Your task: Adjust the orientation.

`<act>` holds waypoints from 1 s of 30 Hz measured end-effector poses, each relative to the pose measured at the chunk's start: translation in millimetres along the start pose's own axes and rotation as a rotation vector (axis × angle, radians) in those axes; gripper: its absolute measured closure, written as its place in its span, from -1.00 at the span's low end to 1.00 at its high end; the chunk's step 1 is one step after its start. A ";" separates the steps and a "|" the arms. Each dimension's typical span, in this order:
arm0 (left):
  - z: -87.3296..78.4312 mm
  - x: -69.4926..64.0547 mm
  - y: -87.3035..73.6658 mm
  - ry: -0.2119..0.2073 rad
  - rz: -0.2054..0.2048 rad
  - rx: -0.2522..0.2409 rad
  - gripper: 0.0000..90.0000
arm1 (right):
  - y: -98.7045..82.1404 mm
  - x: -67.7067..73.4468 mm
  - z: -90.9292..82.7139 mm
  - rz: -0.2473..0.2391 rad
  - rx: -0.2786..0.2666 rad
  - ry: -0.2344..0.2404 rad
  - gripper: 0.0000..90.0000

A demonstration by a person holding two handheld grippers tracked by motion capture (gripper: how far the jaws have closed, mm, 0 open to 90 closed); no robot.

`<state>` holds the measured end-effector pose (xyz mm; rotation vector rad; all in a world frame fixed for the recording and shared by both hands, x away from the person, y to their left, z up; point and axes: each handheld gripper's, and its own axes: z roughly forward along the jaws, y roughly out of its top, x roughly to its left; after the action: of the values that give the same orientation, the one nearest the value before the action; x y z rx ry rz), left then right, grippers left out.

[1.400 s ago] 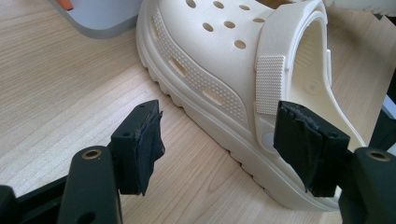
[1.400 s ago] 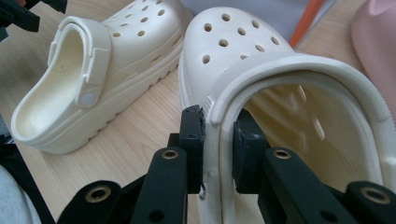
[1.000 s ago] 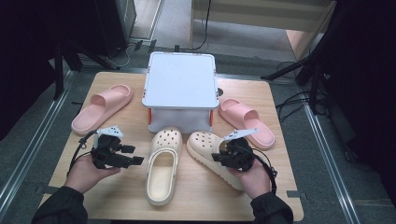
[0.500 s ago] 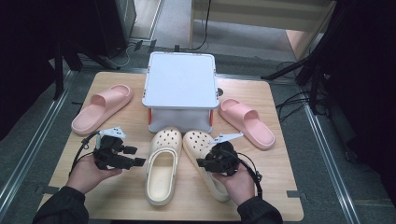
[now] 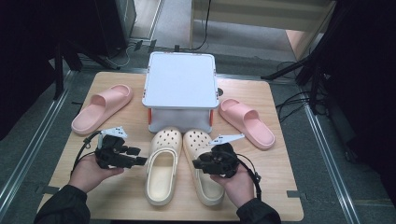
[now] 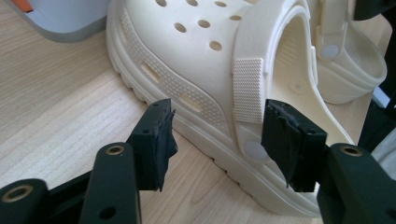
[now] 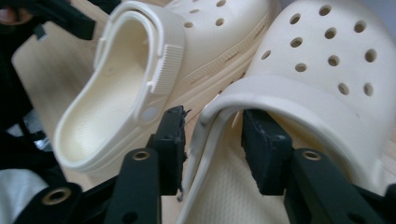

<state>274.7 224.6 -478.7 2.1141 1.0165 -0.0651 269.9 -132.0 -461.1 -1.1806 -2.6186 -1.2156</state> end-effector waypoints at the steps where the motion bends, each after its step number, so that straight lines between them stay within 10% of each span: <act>1: -0.5 1.7 0.4 0.002 -0.001 0.002 0.03 | -2.6 -1.1 -11.4 -0.005 -0.020 0.012 0.60; 15: 7.3 10.1 12.9 -0.023 0.020 0.016 0.35 | -20.6 -38.8 -55.3 0.046 -0.091 -0.117 0.81; 30: 26.7 8.1 17.4 -0.028 0.003 0.099 0.42 | -24.7 -46.3 -32.4 0.054 0.008 -0.159 0.81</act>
<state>299.3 205.5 -489.4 2.1980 1.0121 -0.1462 278.1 -192.6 -469.0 -1.3913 -2.6785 -1.1460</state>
